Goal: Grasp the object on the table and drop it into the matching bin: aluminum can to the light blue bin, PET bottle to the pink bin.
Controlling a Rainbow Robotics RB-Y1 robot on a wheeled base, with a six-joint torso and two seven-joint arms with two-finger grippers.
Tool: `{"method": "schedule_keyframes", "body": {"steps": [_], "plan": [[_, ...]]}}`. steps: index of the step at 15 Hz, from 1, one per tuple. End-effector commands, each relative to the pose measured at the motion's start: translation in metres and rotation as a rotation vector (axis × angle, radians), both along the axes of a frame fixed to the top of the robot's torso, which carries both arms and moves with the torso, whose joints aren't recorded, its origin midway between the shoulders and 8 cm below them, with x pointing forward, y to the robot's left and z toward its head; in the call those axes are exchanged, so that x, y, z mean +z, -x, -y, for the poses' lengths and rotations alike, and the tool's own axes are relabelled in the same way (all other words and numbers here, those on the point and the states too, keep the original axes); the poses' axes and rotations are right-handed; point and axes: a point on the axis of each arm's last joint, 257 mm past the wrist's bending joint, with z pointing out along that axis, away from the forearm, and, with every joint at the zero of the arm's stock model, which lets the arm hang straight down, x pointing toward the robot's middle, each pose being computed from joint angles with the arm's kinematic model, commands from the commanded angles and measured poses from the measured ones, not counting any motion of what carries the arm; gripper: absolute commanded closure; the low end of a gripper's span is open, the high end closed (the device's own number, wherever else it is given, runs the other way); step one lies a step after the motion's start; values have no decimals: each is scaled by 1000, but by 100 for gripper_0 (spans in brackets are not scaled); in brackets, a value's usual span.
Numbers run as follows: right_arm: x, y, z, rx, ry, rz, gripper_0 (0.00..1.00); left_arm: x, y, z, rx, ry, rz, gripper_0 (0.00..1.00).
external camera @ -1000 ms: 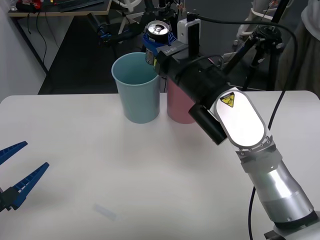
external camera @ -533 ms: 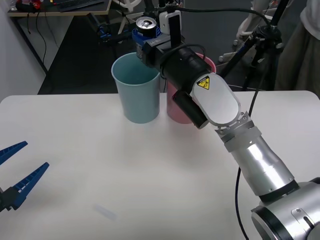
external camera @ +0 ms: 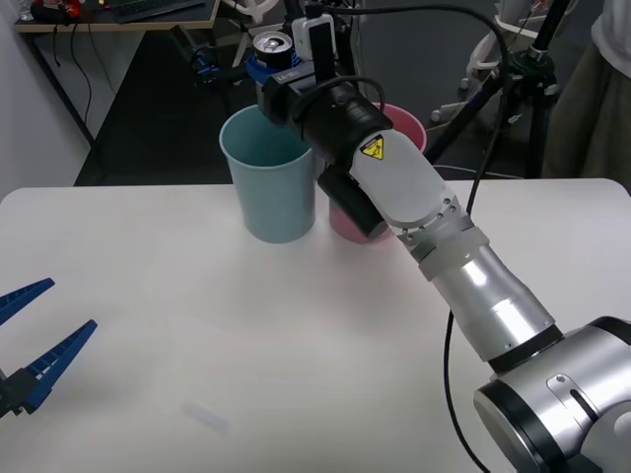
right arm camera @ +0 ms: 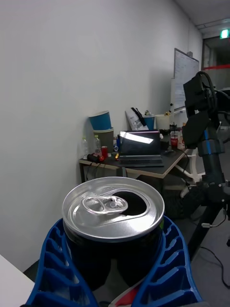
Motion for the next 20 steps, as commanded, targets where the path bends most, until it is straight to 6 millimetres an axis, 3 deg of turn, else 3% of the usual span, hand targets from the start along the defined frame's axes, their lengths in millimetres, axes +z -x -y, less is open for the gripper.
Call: {"method": "schedule_keyframes", "body": {"steps": [1, 3, 4, 20], "plan": [[-1, -1, -1, 2, -8, -8, 100, 0, 0, 0, 0, 0, 0, 0], [0, -1, 0, 0, -6, -5, 7, 0, 0, 0, 0, 0, 0, 0], [0, -1, 0, -2, -1, -2, 0, 0, 0, 0, 0, 0, 0, 0], [1, -2, 3, -4, 0, 2, 0, 0, 0, 0, 0, 0, 0, 0]]}}
